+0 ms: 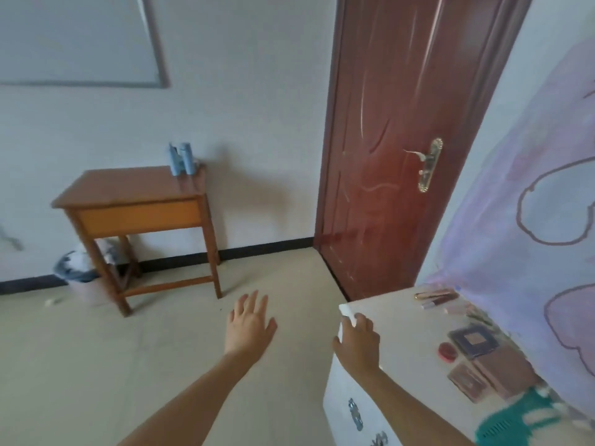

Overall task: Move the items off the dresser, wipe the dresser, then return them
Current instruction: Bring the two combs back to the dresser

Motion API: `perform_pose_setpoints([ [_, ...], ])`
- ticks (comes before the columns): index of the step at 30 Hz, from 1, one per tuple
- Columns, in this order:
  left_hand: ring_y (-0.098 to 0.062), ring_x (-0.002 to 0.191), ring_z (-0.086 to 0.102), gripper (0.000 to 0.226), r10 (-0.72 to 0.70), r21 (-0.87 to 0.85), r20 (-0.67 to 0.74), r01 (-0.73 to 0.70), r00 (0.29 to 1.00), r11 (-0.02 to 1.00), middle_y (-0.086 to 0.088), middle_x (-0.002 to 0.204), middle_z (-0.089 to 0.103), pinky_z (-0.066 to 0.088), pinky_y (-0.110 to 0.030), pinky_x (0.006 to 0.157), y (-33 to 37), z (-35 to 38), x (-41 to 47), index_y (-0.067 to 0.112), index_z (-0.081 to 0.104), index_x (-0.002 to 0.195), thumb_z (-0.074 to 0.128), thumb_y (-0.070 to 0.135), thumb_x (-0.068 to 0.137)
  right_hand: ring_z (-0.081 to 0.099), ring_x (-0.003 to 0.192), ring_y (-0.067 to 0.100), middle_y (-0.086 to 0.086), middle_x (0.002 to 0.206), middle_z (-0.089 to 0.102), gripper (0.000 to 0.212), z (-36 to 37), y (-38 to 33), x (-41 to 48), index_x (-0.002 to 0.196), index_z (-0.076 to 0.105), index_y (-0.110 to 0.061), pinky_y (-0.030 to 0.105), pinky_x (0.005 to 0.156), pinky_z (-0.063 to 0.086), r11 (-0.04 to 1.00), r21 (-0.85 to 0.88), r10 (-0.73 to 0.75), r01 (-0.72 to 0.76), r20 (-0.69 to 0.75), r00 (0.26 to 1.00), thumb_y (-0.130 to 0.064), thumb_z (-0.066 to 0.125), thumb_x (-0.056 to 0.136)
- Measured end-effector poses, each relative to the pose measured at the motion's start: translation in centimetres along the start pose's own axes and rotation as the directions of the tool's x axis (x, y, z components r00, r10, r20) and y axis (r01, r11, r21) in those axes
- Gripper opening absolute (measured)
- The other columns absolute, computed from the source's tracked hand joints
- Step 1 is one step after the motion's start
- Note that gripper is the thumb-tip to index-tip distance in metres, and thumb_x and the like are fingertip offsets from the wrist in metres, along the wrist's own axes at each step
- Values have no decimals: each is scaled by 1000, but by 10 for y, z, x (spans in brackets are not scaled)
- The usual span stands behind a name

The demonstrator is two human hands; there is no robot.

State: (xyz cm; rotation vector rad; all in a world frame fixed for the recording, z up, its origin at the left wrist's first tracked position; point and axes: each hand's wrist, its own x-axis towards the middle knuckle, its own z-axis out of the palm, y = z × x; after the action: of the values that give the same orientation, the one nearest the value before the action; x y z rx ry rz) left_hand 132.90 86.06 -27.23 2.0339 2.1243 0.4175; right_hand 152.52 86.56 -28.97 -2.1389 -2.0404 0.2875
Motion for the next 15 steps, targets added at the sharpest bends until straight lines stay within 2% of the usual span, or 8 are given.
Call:
perform_pose_setpoints([
  [2, -21, 144, 7, 53, -78, -12, -61, 77, 995, 997, 1, 155, 14, 14, -37, 117, -49, -27, -10, 21, 22, 145, 36, 38, 97, 33, 127, 29, 12, 135, 39, 37, 1, -54, 4, 123, 48, -13, 34, 98, 33, 994, -34, -99, 100, 21, 995, -28, 46, 89],
  [4, -22, 144, 7, 53, -173, -21, -112, 171, 979, 985, 0, 155, 14, 14, -38, 117, -98, -55, -23, 21, 23, 145, 37, 39, 97, 26, 132, 28, 11, 139, 34, 41, 1, -109, 6, 128, 44, -15, 36, 103, 28, 973, -42, -224, 225, 31, 974, -31, 46, 90],
  [9, -23, 142, 11, 52, -335, -64, -266, 330, 904, 942, -2, 153, 21, 21, -40, 114, -214, -119, -61, 19, 30, 142, 42, 36, 95, 7, 142, 26, 8, 153, 15, 52, 0, -240, 0, 142, 28, -25, 47, 112, 12, 853, -85, -514, 515, 31, 857, -37, 43, 93],
  [15, -25, 138, 21, 47, -423, -134, -389, 404, 819, 905, -3, 148, 32, 24, -40, 110, -310, -174, -97, 17, 36, 138, 45, 30, 94, 8, 143, 23, 5, 153, 17, 56, 1, -350, -6, 144, 23, -29, 50, 113, 13, 763, -140, -639, 631, -18, 769, -43, 41, 94],
])
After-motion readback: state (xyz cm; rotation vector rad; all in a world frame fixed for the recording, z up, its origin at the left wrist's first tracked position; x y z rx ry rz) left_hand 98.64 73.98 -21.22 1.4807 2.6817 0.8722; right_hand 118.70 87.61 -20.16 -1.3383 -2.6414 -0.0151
